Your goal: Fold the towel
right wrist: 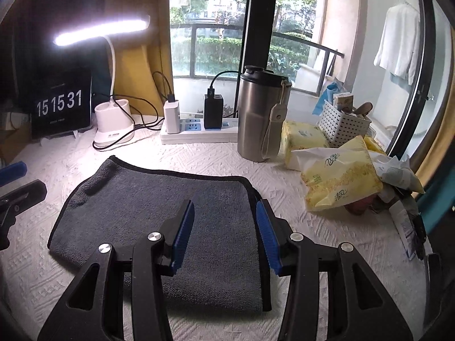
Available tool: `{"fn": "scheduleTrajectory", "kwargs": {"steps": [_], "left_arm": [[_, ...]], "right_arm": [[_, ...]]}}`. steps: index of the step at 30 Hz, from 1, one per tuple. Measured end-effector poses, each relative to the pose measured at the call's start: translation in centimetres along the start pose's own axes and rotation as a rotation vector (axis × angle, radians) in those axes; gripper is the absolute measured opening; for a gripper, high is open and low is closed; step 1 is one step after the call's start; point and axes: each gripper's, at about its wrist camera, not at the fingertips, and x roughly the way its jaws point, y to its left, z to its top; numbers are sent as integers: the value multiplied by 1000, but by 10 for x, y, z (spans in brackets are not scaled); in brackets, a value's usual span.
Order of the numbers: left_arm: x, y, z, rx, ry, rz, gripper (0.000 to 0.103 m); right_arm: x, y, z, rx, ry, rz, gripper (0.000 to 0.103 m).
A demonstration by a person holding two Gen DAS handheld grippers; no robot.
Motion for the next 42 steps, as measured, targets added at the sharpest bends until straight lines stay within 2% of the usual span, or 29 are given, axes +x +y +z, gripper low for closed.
{"fn": "scheduleTrajectory", "kwargs": {"steps": [29,37,42], "left_arm": [[-88,-23,-26,20,-107,-16,88],[-125,-31,-38,55,-191,-25,88],[-146,-32,-45,44,-252,-27,88]], "right_arm": [[-90,3,-30,2,-96,10,48],[-131,2,-40,10,-171,23,48],[-154,6,-50,2,-221,33,48]]}}
